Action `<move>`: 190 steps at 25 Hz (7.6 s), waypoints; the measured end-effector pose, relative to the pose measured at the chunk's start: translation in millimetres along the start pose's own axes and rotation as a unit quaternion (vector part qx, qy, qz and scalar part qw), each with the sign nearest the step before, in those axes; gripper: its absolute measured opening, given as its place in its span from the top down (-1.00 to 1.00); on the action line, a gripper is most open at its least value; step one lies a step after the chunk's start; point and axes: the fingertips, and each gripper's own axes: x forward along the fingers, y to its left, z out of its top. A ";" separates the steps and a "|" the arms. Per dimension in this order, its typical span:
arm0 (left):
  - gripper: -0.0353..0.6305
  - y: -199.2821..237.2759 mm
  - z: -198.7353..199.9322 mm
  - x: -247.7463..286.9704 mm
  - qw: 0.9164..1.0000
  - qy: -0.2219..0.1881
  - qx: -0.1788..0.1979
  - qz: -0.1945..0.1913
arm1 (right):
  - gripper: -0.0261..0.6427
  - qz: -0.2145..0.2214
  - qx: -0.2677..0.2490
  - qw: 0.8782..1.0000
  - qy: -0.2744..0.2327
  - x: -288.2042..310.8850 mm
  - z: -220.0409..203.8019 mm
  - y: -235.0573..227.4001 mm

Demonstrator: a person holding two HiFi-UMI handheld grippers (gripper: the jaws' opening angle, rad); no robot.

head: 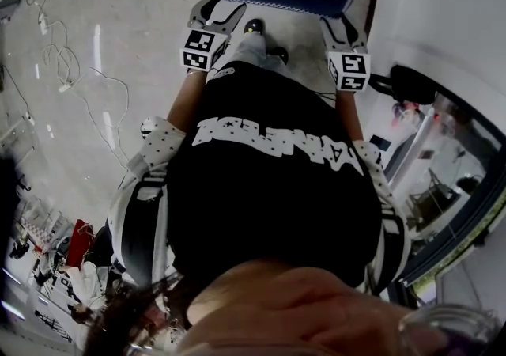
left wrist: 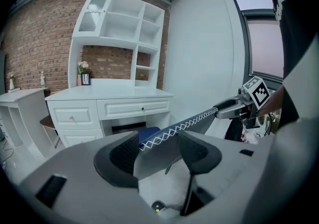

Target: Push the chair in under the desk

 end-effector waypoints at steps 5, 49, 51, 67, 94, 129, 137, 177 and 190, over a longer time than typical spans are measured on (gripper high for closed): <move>0.06 9.3 -1.4 4.1 1.000 0.002 -0.005 -0.008 | 0.30 -0.003 0.005 1.000 0.005 9.5 3.4 1.6; 0.02 23.3 13.3 28.4 0.999 0.012 -0.010 -0.034 | 0.30 -0.015 0.020 1.000 0.014 27.2 16.5 -14.7; 0.02 24.2 13.4 28.9 0.999 0.012 -0.010 -0.033 | 0.30 -0.015 0.020 1.000 0.013 28.1 16.6 -15.0; 0.02 74.2 -1.9 59.5 0.999 0.026 -0.023 -0.040 | 0.30 -0.015 0.028 0.999 0.036 86.8 20.8 -13.5; 0.01 88.7 16.9 78.9 0.998 0.033 -0.020 -0.040 | 0.30 -0.020 0.026 0.999 0.042 103.3 39.0 -29.6; 0.01 79.7 44.2 90.4 0.998 0.026 -0.009 -0.049 | 0.30 -0.033 0.029 0.998 0.034 92.9 53.8 -50.4; 0.01 78.1 47.8 90.4 0.998 0.021 -0.007 -0.051 | 0.30 -0.034 0.031 0.998 0.031 90.1 56.0 -51.9; 0.01 67.4 66.5 109.1 0.998 0.008 -0.004 -0.065 | 0.30 -0.062 0.041 0.997 0.023 86.4 61.7 -77.9; 0.01 63.1 70.4 118.4 0.996 0.011 -0.005 -0.085 | 0.30 -0.076 0.049 0.996 0.017 87.1 63.0 -88.8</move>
